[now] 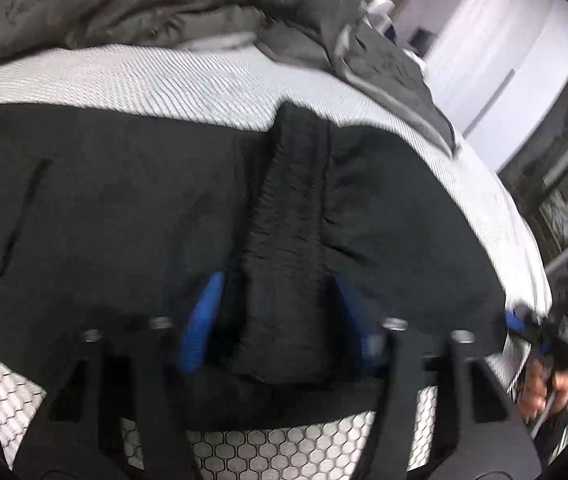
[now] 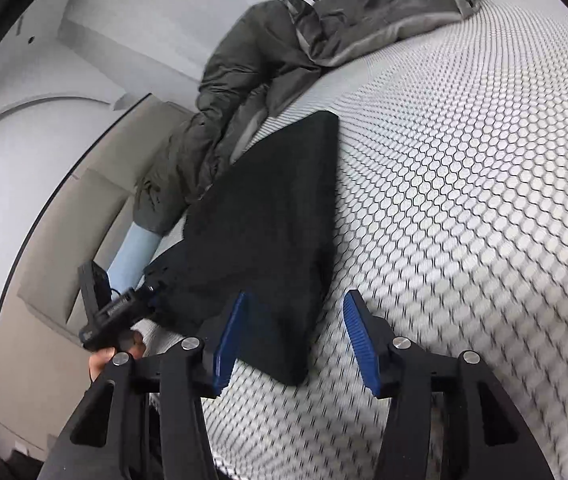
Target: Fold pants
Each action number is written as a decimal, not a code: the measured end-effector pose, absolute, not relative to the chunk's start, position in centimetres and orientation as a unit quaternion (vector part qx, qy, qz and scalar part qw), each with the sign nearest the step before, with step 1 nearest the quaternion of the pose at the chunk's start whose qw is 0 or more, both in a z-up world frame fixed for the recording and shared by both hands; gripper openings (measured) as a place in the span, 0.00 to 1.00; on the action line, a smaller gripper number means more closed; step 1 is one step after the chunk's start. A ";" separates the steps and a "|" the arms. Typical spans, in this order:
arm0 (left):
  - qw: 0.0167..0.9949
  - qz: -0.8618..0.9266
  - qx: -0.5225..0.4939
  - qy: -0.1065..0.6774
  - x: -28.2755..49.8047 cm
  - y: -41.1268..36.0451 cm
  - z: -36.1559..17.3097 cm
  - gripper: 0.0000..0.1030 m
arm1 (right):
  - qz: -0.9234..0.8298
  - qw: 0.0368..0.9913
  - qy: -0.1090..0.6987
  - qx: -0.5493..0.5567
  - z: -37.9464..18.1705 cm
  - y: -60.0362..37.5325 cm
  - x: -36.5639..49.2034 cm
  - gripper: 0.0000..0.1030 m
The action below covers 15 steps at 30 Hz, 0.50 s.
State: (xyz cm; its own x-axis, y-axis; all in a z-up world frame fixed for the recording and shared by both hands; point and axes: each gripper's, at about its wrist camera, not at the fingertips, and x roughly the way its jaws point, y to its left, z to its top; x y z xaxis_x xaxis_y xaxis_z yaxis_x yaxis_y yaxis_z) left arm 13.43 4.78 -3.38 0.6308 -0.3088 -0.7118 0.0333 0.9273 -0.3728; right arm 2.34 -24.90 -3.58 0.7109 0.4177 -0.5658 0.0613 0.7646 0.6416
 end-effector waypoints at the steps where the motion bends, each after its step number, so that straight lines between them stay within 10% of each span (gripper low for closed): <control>1: 0.891 -0.096 -0.153 0.416 13.4 4.6 -3.5 0.42 | 0.104 0.863 0.372 0.327 -3.9 -24.8 2.7 0.50; 5: 0.891 -0.111 -0.160 0.409 12.5 5.8 -3.5 0.26 | 0.084 0.872 0.393 0.280 -4.4 -23.1 4.1 0.29; 15: 0.876 -0.135 -0.205 0.415 11.5 7.2 -3.9 0.30 | 0.078 0.868 0.394 0.292 -4.8 -23.1 3.7 0.35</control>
